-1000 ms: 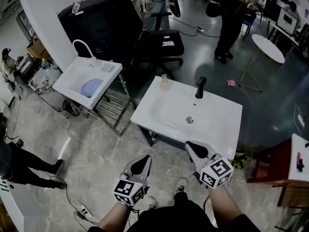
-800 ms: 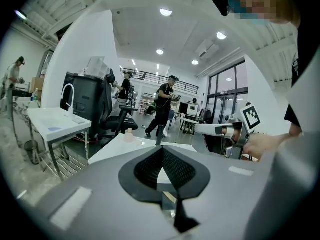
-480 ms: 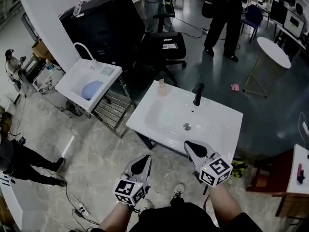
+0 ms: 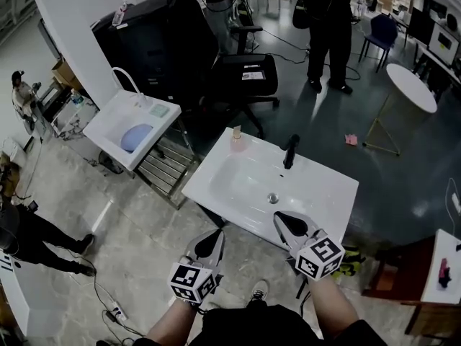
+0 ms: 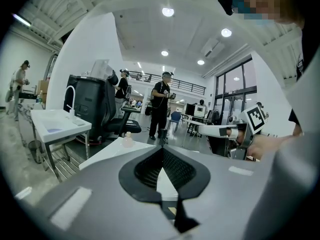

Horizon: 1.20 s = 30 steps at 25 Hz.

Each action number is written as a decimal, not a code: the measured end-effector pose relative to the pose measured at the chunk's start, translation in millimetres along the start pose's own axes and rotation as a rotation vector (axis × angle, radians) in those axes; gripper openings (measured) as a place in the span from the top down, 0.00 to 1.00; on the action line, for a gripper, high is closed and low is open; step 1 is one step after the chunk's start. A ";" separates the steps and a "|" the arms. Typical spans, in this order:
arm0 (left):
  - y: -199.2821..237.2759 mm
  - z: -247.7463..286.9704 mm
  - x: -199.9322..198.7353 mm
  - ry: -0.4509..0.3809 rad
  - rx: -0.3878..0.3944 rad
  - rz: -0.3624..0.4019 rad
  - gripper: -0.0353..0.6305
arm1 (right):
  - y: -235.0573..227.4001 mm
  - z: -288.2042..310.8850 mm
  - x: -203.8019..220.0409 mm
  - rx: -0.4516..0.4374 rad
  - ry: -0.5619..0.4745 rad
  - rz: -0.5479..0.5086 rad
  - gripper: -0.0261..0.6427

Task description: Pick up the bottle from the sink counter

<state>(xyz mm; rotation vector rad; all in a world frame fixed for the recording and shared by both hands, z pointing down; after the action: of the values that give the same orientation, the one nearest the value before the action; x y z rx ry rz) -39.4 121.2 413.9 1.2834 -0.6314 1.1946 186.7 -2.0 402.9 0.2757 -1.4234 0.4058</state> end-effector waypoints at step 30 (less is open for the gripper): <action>38.1 76.3 -31.8 0.050 0.076 0.042 0.94 | -31.3 30.0 -4.0 0.097 0.008 0.027 0.96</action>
<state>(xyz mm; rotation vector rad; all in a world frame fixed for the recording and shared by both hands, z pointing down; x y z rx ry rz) -65.9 34.2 418.3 1.3056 -0.5841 1.2918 172.9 -43.2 404.6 0.3332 -1.4026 0.4988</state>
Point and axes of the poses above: the fingertips, and each gripper's own axes: z forward along the fingers, y to its left, x out of its underside, the point moved 9 cm from there along -z, backward along the fingers, and after that the axes turned 11 degrees about -z, right-handed, at the moved point
